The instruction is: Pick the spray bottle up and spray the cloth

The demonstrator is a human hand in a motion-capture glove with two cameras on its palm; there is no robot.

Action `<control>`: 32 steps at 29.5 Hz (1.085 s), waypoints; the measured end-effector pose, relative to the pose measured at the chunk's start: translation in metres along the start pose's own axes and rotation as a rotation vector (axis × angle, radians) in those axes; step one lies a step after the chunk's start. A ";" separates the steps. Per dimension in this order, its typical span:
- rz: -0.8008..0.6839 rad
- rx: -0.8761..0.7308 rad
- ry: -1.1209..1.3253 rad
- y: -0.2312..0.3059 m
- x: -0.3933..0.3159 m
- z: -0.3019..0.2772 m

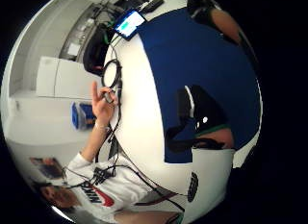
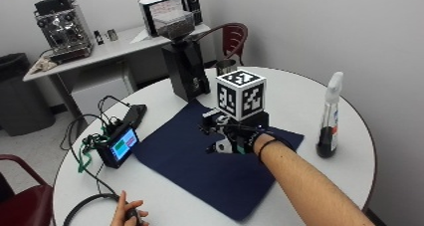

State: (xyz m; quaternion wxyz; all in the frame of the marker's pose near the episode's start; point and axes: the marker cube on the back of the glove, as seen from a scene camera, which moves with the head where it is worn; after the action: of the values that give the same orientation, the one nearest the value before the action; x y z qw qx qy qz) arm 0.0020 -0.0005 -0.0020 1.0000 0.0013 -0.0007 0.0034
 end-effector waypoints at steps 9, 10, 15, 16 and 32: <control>0.033 -0.010 0.000 0.001 0.007 0.004; 0.035 -0.013 0.000 0.001 0.007 0.006; 0.043 -0.014 -0.011 0.001 0.009 0.010; 0.042 -0.012 -0.010 0.000 0.008 0.009; 0.024 -0.007 0.004 -0.007 -0.004 0.003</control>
State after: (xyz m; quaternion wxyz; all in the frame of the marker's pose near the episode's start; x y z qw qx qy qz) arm -0.0025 -0.0078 0.0007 0.9999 -0.0022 0.0012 0.0153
